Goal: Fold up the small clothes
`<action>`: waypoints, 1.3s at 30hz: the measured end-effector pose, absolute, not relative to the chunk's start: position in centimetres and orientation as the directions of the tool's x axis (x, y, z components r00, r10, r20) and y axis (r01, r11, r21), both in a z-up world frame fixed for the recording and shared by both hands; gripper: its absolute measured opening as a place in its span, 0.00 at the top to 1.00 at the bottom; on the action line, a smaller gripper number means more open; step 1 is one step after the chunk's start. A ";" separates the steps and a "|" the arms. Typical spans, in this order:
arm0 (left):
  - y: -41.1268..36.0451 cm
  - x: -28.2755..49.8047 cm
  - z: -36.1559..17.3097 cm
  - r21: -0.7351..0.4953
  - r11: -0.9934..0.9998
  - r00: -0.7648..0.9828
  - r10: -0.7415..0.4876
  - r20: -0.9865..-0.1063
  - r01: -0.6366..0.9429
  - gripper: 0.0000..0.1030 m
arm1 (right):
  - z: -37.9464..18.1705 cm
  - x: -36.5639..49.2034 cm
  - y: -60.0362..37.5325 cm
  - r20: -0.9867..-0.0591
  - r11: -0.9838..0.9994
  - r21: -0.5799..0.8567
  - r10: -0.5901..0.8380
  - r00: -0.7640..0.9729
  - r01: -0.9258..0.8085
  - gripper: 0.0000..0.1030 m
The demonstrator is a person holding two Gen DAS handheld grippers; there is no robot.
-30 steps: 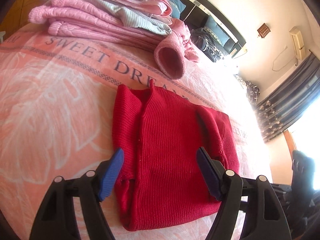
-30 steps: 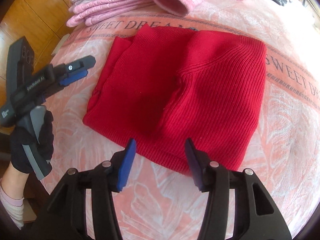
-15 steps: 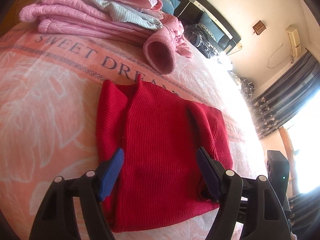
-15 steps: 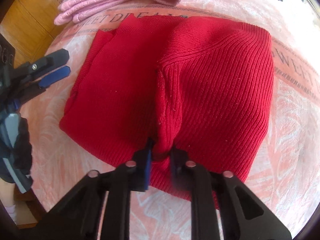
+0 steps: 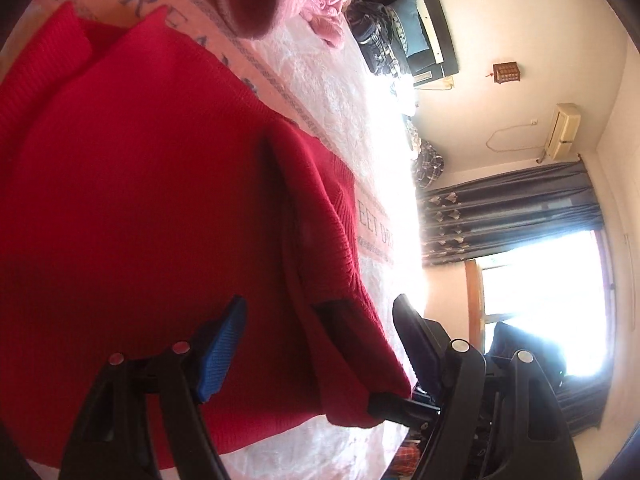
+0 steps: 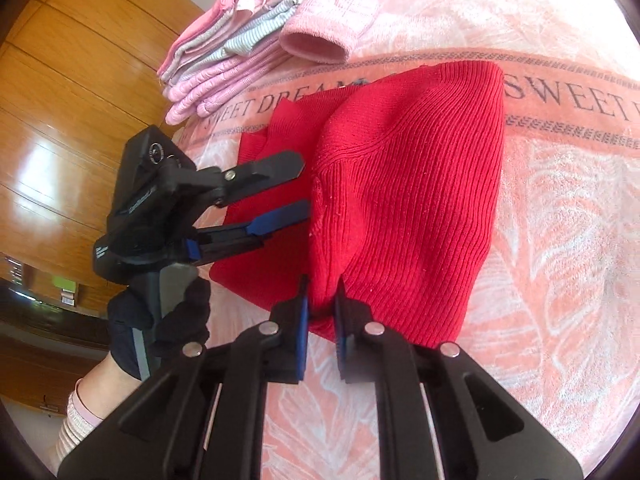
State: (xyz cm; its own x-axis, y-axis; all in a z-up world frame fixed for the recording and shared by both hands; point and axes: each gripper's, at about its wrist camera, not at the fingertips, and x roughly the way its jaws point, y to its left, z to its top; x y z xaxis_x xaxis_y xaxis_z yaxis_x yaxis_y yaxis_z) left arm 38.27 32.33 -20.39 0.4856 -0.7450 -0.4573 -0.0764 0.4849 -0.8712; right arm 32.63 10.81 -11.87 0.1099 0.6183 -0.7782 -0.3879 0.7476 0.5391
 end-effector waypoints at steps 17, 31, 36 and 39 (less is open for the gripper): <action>29.5 45.0 -21.8 -0.877 0.479 0.488 -0.755 -0.437 -0.043 0.76 | -11.2 31.2 7.9 -0.711 0.678 0.607 0.696 0.097 -0.414 0.91; 31.8 43.1 -16.1 -0.812 0.567 0.553 -0.724 -0.412 0.137 0.84 | -10.4 30.5 12.4 -0.699 0.642 0.608 0.712 0.068 -0.467 0.91; 35.4 41.7 -14.8 -0.801 0.578 0.579 -0.711 -0.399 0.158 0.84 | -10.2 30.2 15.9 -0.676 0.603 0.628 0.736 0.038 -0.492 0.91; 38.0 40.8 -14.1 -0.793 0.587 0.599 -0.698 -0.394 0.162 0.84 | -10.1 30.1 18.5 -0.662 0.578 0.641 0.750 0.018 -0.506 0.91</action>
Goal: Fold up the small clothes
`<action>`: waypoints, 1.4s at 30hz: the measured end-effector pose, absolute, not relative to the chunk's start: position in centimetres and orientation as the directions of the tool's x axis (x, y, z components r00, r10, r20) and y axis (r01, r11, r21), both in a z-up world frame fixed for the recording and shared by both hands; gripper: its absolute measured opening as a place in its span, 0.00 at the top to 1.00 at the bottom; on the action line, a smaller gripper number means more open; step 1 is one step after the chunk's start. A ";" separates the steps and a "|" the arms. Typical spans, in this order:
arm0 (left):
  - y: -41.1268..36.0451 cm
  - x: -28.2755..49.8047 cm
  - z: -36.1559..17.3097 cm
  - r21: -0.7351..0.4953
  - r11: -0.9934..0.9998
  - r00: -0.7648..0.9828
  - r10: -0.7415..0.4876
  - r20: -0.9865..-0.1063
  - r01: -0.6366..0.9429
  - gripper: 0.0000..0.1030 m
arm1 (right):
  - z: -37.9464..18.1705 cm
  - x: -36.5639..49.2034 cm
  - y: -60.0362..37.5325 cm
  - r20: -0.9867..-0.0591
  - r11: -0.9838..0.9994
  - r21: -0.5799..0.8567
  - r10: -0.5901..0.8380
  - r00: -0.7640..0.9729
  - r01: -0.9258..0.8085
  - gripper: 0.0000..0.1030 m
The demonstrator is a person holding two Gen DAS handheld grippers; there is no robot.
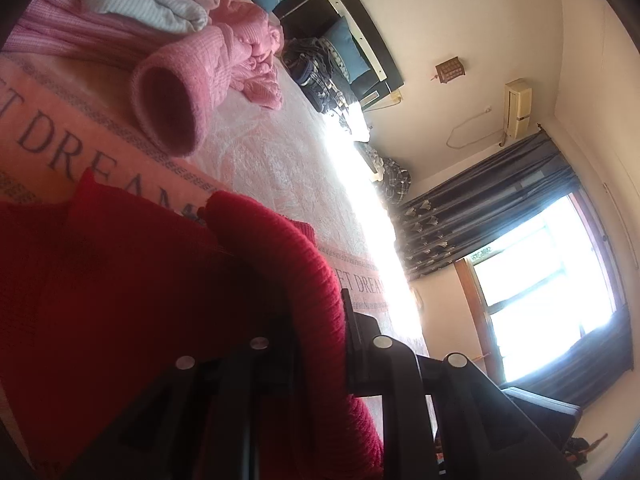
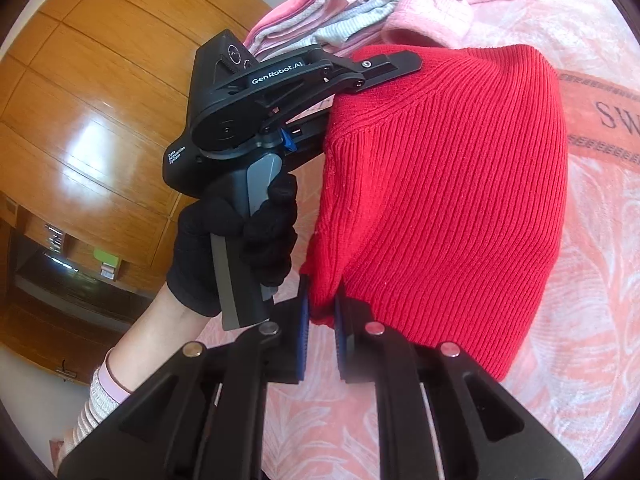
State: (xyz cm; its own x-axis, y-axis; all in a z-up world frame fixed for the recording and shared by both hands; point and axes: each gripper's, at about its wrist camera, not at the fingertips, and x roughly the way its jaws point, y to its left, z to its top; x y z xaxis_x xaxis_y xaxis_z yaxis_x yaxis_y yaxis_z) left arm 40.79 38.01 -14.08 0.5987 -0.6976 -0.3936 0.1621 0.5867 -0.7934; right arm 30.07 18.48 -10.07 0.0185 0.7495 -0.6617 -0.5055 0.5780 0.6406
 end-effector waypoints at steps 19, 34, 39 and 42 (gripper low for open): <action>47.4 38.6 -19.6 -0.682 0.731 0.609 -0.556 -0.565 0.035 0.83 | -17.0 29.1 32.0 -0.753 0.614 0.575 0.655 -0.058 -0.540 0.91; 48.4 38.1 -20.5 -0.690 0.722 0.637 -0.509 -0.579 -0.049 0.66 | -14.6 31.4 22.9 -0.759 0.678 0.524 0.646 0.079 -0.516 0.52; 47.6 38.1 -20.4 -0.676 0.736 0.630 -0.509 -0.586 -0.035 0.66 | -15.6 33.1 16.2 -0.842 0.806 0.404 0.513 0.169 -0.433 0.41; 47.3 38.1 -20.6 -0.672 0.740 0.628 -0.505 -0.592 -0.039 0.66 | -18.7 34.4 14.0 -0.844 0.808 0.472 0.530 0.086 -0.352 0.42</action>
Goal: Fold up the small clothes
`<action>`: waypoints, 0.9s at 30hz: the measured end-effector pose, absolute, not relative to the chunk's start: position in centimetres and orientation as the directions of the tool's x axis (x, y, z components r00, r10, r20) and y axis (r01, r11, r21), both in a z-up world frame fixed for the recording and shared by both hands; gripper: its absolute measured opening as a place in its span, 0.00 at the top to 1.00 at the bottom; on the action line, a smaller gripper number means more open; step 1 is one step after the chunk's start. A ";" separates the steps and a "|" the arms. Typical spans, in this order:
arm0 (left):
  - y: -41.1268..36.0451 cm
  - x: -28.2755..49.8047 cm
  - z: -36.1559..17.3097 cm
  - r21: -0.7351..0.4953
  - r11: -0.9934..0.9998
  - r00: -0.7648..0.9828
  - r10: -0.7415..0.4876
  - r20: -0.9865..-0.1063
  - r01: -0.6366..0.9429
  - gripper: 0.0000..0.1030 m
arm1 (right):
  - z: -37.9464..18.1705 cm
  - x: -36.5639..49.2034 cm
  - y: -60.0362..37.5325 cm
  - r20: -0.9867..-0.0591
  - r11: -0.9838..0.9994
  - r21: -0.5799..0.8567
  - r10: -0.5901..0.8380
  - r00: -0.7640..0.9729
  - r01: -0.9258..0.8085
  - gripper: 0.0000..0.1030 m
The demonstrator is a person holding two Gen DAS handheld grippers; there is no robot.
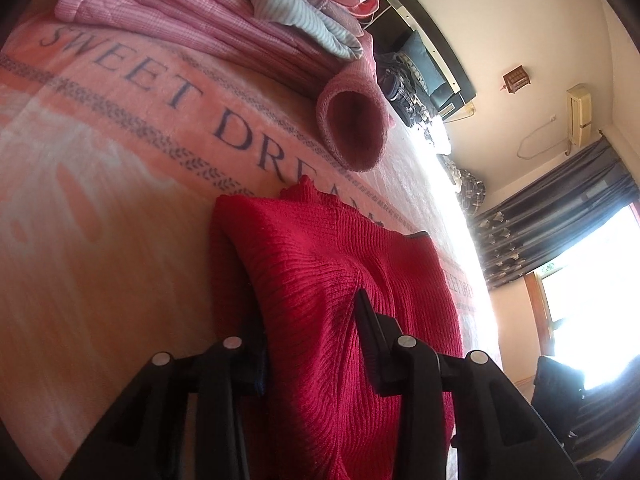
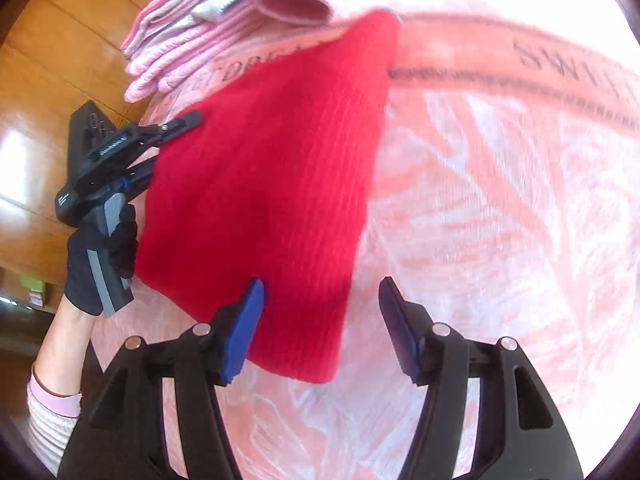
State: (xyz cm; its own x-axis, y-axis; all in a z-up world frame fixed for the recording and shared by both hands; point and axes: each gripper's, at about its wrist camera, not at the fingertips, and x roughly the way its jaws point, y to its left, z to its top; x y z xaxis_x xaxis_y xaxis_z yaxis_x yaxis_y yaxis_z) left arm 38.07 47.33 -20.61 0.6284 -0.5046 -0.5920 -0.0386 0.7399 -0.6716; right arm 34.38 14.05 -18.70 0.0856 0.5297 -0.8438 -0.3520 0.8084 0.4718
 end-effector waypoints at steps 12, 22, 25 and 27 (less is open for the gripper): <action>46.9 37.4 -21.0 -0.600 0.799 0.595 -0.459 -0.660 -0.049 0.64 | -19.5 33.8 13.6 -0.822 0.775 0.528 0.569 0.018 -0.348 0.86; 48.1 35.9 -20.4 -0.651 0.749 0.578 -0.480 -0.660 -0.121 0.51 | -19.8 34.1 14.4 -0.834 0.777 0.503 0.552 0.025 -0.377 0.81; 49.2 33.7 -20.8 -0.672 0.716 0.564 -0.481 -0.672 -0.189 0.49 | -19.8 34.2 14.5 -0.833 0.774 0.501 0.552 0.025 -0.388 0.80; 49.8 32.3 -21.4 -0.690 0.695 0.564 -0.493 -0.662 -0.201 0.48 | -19.9 34.2 14.5 -0.833 0.772 0.500 0.552 0.025 -0.392 0.80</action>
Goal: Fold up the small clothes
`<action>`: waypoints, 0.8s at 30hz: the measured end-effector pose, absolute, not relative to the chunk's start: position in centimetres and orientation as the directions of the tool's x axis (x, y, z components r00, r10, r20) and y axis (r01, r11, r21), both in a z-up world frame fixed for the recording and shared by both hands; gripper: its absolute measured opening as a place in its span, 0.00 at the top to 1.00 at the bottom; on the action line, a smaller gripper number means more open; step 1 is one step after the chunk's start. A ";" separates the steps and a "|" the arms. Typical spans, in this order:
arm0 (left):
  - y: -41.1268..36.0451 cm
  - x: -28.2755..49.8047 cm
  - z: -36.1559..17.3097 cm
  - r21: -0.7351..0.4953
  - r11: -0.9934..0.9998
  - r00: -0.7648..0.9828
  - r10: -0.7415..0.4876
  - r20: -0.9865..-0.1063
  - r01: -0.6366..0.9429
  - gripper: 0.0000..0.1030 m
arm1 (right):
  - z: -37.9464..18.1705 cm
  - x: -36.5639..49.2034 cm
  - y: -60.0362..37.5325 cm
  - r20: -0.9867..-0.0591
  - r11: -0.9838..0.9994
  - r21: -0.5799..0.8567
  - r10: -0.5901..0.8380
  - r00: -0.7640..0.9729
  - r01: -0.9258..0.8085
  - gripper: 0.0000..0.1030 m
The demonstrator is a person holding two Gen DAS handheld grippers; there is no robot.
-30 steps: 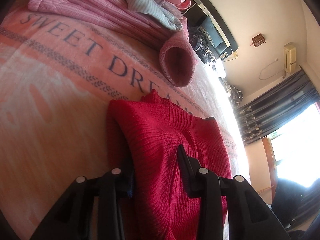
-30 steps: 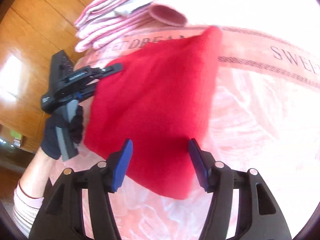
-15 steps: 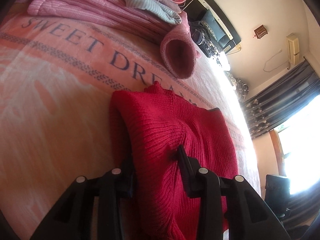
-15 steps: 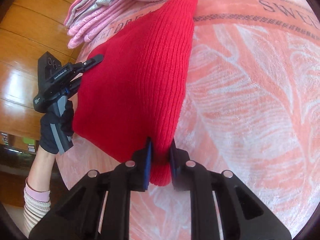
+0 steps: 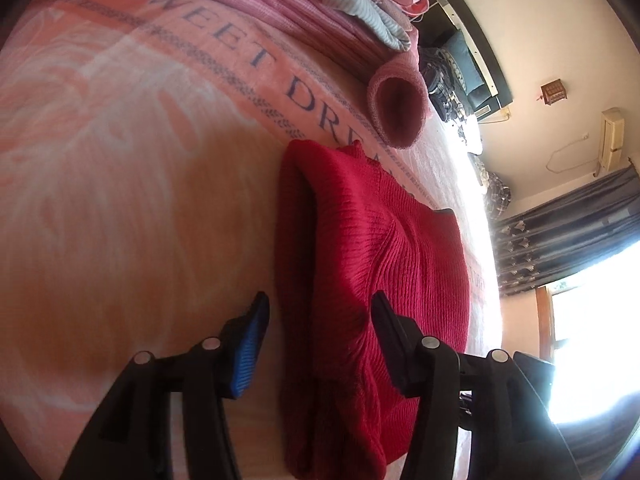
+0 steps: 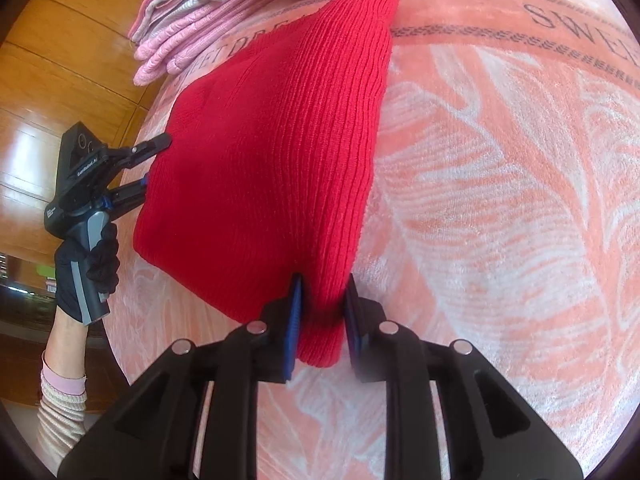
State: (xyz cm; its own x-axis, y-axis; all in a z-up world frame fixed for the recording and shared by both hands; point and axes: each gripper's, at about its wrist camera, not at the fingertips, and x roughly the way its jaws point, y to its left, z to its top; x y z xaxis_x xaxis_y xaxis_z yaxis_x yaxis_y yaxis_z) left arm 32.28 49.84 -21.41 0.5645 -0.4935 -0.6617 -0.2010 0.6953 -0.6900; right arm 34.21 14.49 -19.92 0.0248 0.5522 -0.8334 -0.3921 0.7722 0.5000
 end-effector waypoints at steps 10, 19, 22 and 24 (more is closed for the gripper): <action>48.0 33.5 -22.8 -0.733 0.663 0.541 -0.564 -0.623 -0.153 0.45 | -20.0 34.3 15.2 -0.846 0.782 0.473 0.532 0.038 -0.407 0.78; 47.0 37.4 -23.3 -0.755 0.641 0.524 -0.600 -0.605 -0.138 0.43 | -20.3 35.2 14.7 -0.813 0.757 0.531 0.581 0.022 -0.381 0.76; 46.0 38.3 -23.1 -0.744 0.659 0.522 -0.598 -0.608 -0.111 0.38 | -19.7 35.6 14.3 -0.792 0.740 0.557 0.610 0.027 -0.377 0.74; 45.4 38.3 -22.8 -0.731 0.676 0.512 -0.599 -0.616 -0.089 0.35 | -19.2 36.1 14.0 -0.770 0.725 0.585 0.637 0.033 -0.363 0.60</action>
State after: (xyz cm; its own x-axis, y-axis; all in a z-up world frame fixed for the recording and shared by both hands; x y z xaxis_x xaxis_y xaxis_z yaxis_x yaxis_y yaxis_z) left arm 38.29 45.43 -22.81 0.5116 -0.5990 -0.6161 -0.0892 0.6761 -0.7314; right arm 36.06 14.00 -19.24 0.0328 0.6373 -0.7699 -0.3632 0.7252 0.5849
